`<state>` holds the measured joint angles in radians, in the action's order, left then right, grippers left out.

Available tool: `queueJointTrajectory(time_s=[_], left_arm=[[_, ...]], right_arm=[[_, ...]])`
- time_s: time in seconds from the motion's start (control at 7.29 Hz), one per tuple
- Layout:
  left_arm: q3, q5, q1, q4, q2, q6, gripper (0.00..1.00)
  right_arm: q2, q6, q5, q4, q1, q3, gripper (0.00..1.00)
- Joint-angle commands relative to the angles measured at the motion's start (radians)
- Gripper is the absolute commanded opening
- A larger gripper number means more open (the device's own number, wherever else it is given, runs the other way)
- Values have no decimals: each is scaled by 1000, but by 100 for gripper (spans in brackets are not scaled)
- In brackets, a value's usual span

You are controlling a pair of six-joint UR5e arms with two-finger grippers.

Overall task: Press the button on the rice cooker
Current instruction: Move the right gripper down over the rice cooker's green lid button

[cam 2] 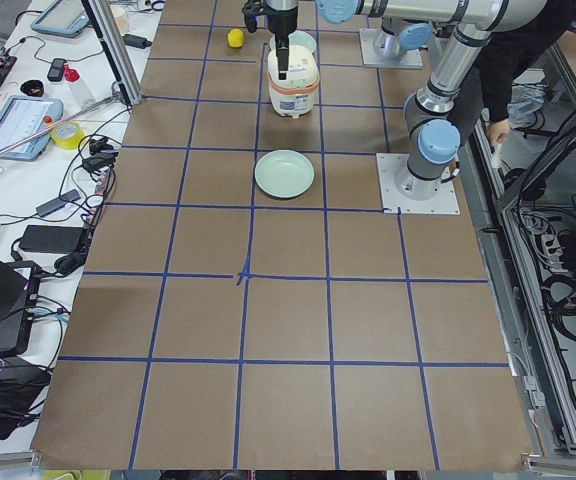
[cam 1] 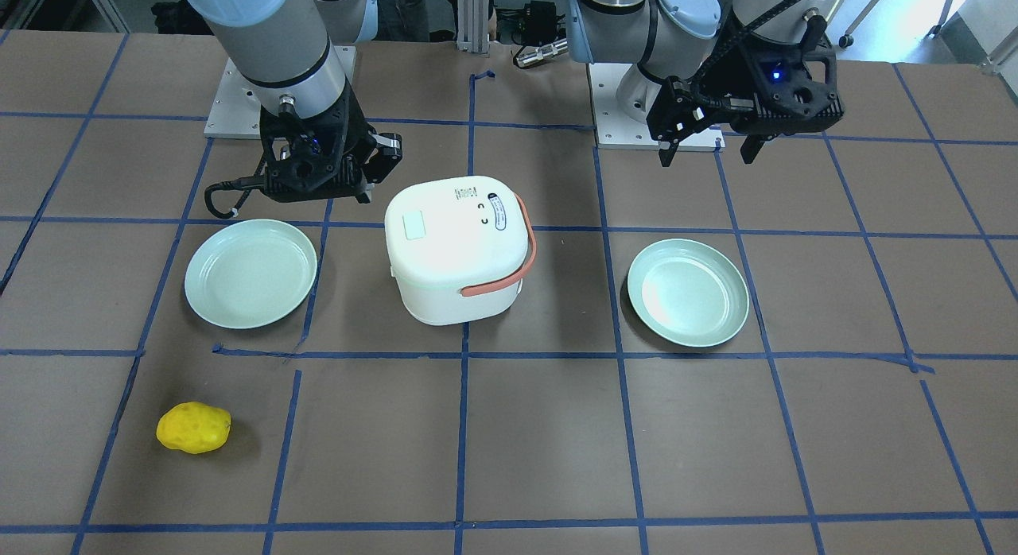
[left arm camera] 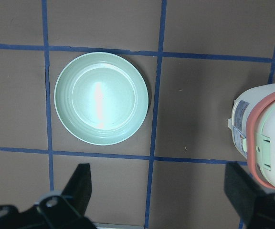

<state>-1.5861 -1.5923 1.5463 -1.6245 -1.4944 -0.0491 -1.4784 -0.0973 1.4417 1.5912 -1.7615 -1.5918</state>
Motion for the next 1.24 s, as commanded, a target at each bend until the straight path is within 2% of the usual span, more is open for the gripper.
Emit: queueJointTrajectory(time_s=[0.0,0.55,1.1], left_arm=[[0,0,0,0,0,0,100],[0,0,0,0,0,0,100],[0,0,0,0,0,0,100]], right_arm=[[21,-2,-7,116,-25,-81,0],[50,-1,-10,153,-75,-114,0],[55,-1,-10,170,-75,-139,0]])
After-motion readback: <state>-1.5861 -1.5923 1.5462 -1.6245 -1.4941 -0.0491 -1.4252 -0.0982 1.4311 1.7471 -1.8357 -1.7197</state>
